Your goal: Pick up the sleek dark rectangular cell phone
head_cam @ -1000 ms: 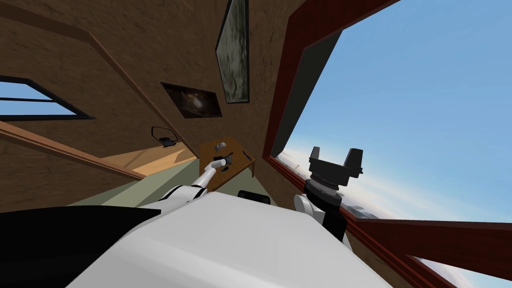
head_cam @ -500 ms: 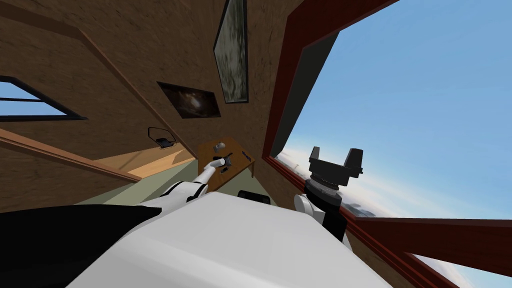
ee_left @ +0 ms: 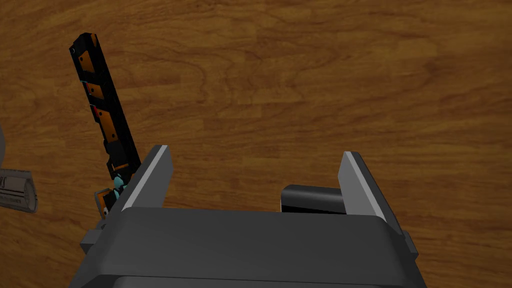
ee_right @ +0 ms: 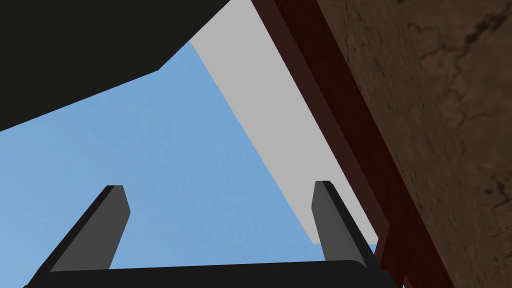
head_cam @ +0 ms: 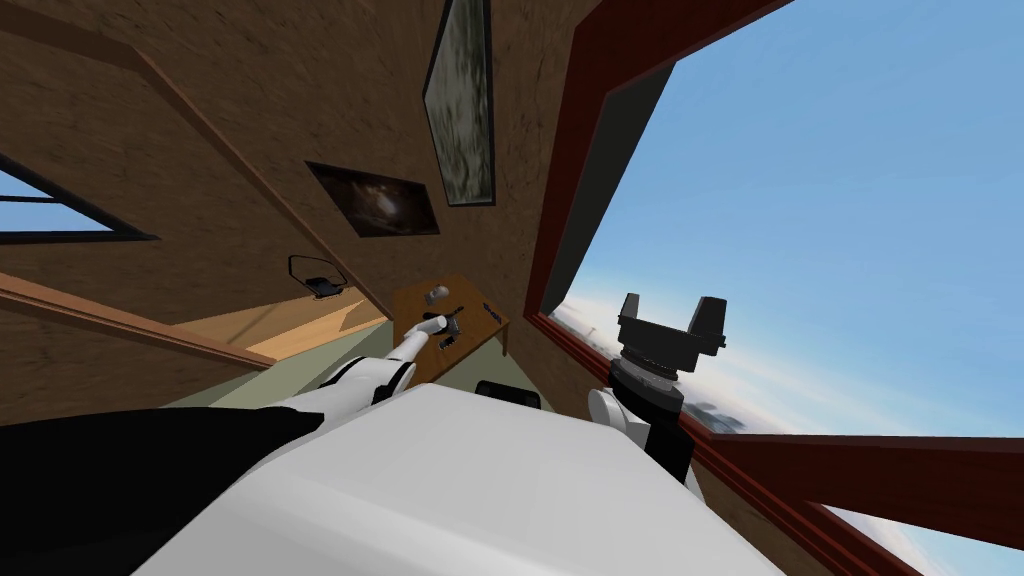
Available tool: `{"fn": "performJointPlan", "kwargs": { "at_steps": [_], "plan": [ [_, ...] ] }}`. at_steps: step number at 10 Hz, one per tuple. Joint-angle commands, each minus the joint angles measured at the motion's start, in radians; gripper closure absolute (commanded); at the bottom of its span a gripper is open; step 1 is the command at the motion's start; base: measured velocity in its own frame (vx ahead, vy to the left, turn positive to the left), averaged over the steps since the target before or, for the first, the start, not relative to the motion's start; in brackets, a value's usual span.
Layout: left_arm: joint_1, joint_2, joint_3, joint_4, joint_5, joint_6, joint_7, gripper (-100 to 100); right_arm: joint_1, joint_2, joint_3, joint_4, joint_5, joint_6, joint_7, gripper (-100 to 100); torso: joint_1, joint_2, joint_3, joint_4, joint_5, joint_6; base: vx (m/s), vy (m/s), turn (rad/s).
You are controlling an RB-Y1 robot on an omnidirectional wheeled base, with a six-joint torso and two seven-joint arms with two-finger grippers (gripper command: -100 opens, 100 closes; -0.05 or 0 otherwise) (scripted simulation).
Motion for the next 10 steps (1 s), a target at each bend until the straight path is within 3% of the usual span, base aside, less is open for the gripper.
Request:
{"fn": "performJointPlan", "kwargs": {
  "at_steps": [1, 5, 10],
  "plan": [
    [-0.003, -0.001, 0.000, 0.028, 0.001, 0.002, 0.001, -100, 0.000, 0.000, 0.000, 0.000, 0.000, 0.000, 0.000, 0, 0.000, 0.000, 0.000, 0.000, 0.000, 0.000, 0.007, 0.006, 0.006],
    [-0.062, 0.040, 0.019, 0.195, 0.042, 0.087, 0.032, -100, 0.000, 0.000, 0.000, 0.000, 0.000, 0.000, 0.000, 0, 0.001, -0.001, 0.000, 0.000, 0.000, 0.000, 0.022, 0.016, -0.037],
    [-0.093, 0.064, 0.031, 0.305, 0.062, 0.130, 0.050, -100, 0.000, 0.000, 0.000, 0.000, 0.000, 0.000, 0.000, 0, 0.000, 0.000, 0.000, 0.000, 0.000, 0.000, 0.017, 0.015, -0.018]
  ]
}}
